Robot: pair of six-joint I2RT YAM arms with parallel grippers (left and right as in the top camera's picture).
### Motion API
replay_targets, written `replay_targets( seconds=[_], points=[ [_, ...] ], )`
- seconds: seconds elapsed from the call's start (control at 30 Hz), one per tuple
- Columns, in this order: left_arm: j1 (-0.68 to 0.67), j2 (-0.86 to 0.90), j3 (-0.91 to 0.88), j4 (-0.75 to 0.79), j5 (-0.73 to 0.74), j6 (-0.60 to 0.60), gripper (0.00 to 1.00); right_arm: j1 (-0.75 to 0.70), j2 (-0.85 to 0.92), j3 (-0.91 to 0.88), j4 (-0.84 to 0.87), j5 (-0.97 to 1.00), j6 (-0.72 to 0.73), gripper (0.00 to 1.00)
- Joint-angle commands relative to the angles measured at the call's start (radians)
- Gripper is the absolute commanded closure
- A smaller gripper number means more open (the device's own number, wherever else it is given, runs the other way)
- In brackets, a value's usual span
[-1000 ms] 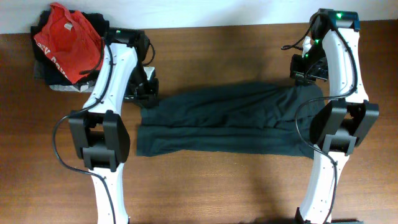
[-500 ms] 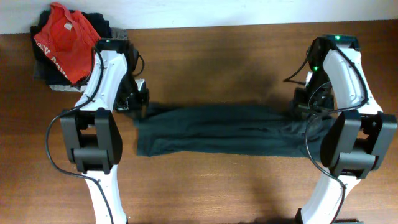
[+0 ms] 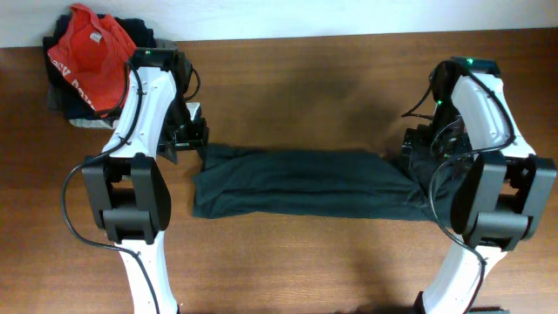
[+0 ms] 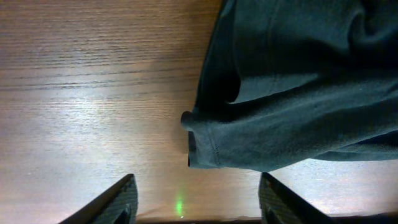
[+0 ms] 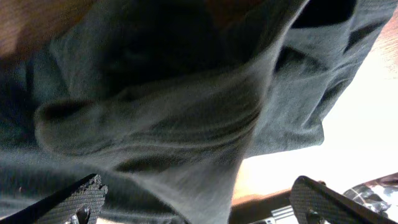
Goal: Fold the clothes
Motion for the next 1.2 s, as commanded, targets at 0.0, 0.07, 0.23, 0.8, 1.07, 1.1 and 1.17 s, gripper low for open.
replay_targets(
  seconds=[0.0, 0.07, 0.23, 0.8, 1.07, 1.1, 1.17],
  points=[
    [0.003, -0.024, 0.008, 0.005, 0.061, 0.003, 0.36, -0.035, -0.01, -0.003, 0.032, 0.022, 0.027, 0.09],
    [-0.011, -0.023, -0.017, 0.019, 0.098, 0.04, 0.38, -0.034, -0.009, -0.003, 0.06, 0.019, 0.027, 0.36],
    [-0.053, -0.022, -0.112, 0.105, 0.098, 0.039, 0.52, -0.035, -0.009, -0.003, 0.096, 0.001, 0.035, 0.86],
    [0.009, -0.018, -0.227, 0.282, 0.077, 0.023, 0.94, -0.253, -0.009, -0.003, -0.019, 0.217, 0.205, 0.96],
    [0.108, -0.019, -0.161, 0.204, 0.097, 0.021, 0.99, -0.264, -0.009, -0.003, -0.019, 0.236, 0.214, 0.73],
    [0.104, -0.02, -0.14, 0.19, 0.105, 0.021, 1.0, -0.264, -0.009, -0.003, -0.019, 0.236, 0.214, 0.65],
    [0.084, -0.025, -0.089, 0.156, 0.193, 0.058, 0.99, -0.264, -0.009, -0.003, -0.019, 0.235, 0.202, 0.01]
  ],
)
